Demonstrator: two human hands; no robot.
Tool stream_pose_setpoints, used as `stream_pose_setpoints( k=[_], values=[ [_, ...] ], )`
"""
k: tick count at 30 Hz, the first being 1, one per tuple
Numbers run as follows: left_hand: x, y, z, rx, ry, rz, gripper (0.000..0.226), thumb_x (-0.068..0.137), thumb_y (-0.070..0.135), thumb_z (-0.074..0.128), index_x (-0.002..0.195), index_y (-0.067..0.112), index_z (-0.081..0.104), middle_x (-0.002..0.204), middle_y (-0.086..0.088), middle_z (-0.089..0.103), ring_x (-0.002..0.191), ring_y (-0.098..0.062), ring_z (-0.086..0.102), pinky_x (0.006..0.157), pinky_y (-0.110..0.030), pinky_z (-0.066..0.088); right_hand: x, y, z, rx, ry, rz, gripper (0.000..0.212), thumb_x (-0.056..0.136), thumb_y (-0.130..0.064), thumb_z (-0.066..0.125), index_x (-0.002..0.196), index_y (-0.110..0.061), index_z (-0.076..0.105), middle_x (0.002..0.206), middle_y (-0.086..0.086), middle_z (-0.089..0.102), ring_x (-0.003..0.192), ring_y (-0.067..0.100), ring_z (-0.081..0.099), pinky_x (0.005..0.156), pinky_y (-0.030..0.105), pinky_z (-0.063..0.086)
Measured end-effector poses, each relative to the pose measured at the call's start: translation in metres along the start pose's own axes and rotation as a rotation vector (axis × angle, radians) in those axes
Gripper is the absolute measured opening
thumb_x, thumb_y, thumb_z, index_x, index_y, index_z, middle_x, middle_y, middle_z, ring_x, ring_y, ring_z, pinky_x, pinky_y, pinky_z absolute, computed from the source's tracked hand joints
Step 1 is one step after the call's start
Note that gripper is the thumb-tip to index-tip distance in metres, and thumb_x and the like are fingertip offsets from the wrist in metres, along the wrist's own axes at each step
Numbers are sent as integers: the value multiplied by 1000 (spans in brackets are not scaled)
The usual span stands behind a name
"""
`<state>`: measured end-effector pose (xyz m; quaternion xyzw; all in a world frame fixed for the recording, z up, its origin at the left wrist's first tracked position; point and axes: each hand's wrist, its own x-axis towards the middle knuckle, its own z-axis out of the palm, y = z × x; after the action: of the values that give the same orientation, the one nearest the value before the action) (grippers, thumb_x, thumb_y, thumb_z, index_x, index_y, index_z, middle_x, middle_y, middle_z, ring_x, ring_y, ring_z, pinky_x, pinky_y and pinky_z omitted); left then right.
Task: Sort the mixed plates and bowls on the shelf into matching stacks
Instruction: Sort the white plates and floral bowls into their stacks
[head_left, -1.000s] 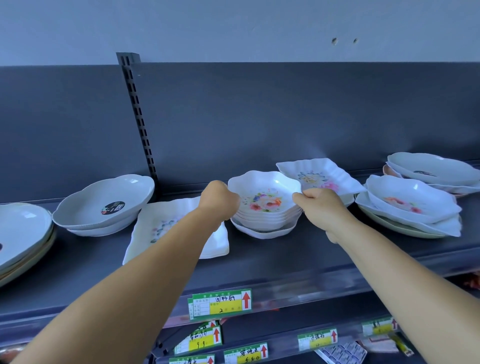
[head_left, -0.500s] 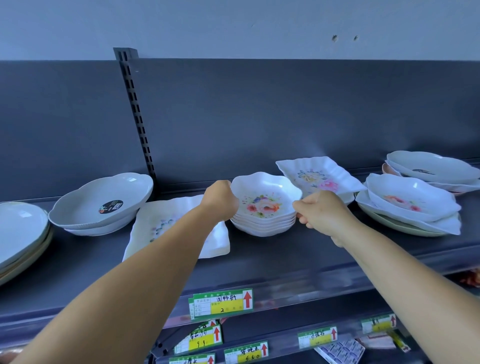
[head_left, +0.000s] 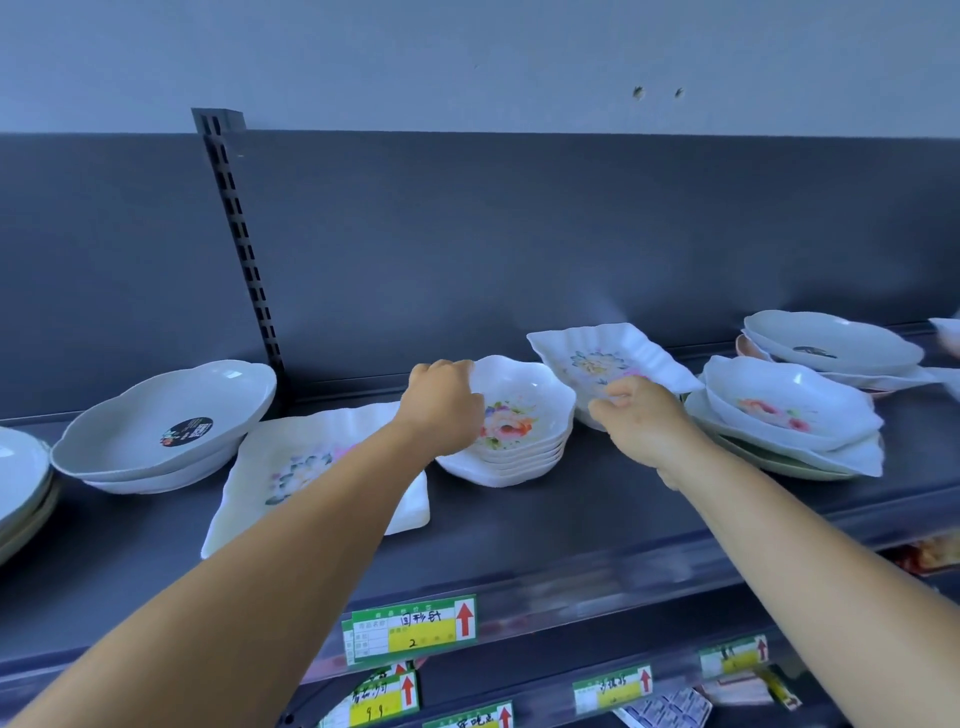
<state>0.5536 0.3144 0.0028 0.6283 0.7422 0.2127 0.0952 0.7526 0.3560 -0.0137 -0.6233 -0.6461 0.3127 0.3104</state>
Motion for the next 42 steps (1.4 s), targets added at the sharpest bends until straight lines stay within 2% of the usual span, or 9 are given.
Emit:
stream_pose_setpoints(
  k=[3, 10, 14, 17, 20, 24, 30, 39, 42],
  values=[
    [3, 22, 6, -28, 16, 89, 48, 98, 24, 45, 144, 15, 42, 143, -1, 49, 140, -23, 30, 104, -34, 39, 15, 8, -15, -69, 91, 5, 49, 93, -25, 50, 141, -16, 44, 140, 6, 47, 112, 27, 53, 80, 31, 44],
    [19, 72, 27, 22, -19, 282, 42, 94, 29, 52, 135, 20, 54, 135, -2, 57, 136, -20, 34, 104, -35, 41, 51, 25, -48, -344, 164, 65, 49, 96, -26, 47, 142, -14, 38, 137, 13, 45, 124, 34, 42, 89, 38, 42],
    [33, 91, 44, 253, -64, 326, 34, 93, 28, 51, 122, 17, 64, 122, -4, 64, 129, -22, 39, 96, -35, 45, 68, 34, -58, -417, 119, 81, 6, 91, -16, 47, 88, -12, 44, 94, 8, 49, 92, 29, 43, 68, 32, 38],
    [40, 100, 56, 390, -59, 297, 29, 93, 24, 51, 117, 16, 65, 114, -7, 64, 120, -24, 47, 80, -31, 41, 81, 39, -61, -455, 115, 60, 29, 89, -11, 46, 66, -14, 30, 70, 2, 38, 74, 26, 39, 49, 30, 26],
    [42, 107, 62, 478, -37, 272, 24, 88, 9, 53, 108, 12, 66, 109, -11, 63, 109, -25, 53, 70, -28, 34, 96, 42, -63, -523, 114, 38, 25, 87, -9, 46, 66, -14, 33, 69, 1, 41, 61, 21, 38, 46, 29, 23],
    [47, 109, 64, 541, -19, 282, 18, 84, 3, 55, 94, 14, 66, 104, -9, 67, 103, -25, 57, 67, -28, 32, 109, 42, -64, -589, 106, 47, 21, 89, -11, 50, 72, -11, 38, 93, 4, 39, 76, 28, 46, 48, 29, 25],
    [53, 100, 70, 421, 58, 292, 20, 88, 10, 57, 98, 20, 71, 99, -2, 68, 101, -24, 58, 65, -26, 30, 124, 47, -74, -566, 104, 124, 33, 82, -1, 48, 58, -13, 30, 58, 3, 30, 53, 20, 31, 44, 28, 19],
    [46, 95, 69, 39, 154, 258, 22, 93, 17, 51, 99, 16, 72, 106, 1, 67, 101, -22, 58, 77, -33, 50, 128, 50, -94, -177, 141, 198, 34, 79, 2, 41, 57, -18, 25, 59, 2, 20, 54, 18, 16, 47, 24, 12],
    [45, 94, 65, -265, 212, 191, 16, 91, 17, 61, 100, 13, 73, 110, 6, 56, 84, -9, 55, 74, -11, 46, 118, 52, -96, -2, 160, 183, 22, 78, 0, 41, 58, -9, 39, 66, 2, 22, 64, 20, 18, 51, 24, 13]
  ],
)
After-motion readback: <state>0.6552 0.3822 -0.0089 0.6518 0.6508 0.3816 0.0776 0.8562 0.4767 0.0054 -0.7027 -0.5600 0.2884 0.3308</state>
